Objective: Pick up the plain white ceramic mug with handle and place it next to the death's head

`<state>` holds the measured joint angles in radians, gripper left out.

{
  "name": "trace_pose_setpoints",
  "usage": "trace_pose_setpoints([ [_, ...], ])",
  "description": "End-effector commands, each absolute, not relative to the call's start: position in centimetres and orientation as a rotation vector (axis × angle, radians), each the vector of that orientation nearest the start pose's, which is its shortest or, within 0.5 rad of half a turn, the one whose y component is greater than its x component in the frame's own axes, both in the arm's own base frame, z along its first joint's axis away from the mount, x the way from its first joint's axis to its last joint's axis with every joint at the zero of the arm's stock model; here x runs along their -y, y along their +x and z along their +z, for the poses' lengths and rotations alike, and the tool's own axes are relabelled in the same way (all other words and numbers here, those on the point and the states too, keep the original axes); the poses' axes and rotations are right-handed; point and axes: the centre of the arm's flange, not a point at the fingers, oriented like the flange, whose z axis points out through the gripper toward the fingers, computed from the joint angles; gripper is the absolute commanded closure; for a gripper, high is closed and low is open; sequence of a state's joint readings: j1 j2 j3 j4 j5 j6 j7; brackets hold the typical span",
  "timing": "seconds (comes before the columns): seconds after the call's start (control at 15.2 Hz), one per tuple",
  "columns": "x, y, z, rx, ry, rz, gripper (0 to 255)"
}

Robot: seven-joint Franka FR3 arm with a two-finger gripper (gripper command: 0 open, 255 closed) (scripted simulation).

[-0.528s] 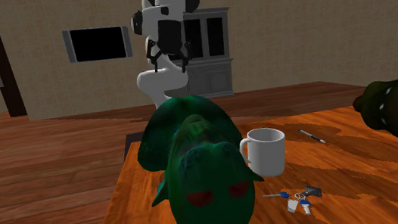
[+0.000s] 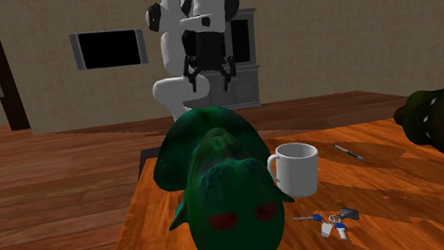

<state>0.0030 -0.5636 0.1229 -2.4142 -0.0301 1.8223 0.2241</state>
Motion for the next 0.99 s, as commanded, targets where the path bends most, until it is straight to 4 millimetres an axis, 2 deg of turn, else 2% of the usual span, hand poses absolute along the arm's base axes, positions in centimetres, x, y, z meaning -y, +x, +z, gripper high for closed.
trace_pose_setpoints([
  [0.0,-6.4,39.1,49.5,-0.190,-3.225,0.016,0],
  [0.92,-16.7,51.2,41.9,-0.261,-3.165,-0.035,0],
])
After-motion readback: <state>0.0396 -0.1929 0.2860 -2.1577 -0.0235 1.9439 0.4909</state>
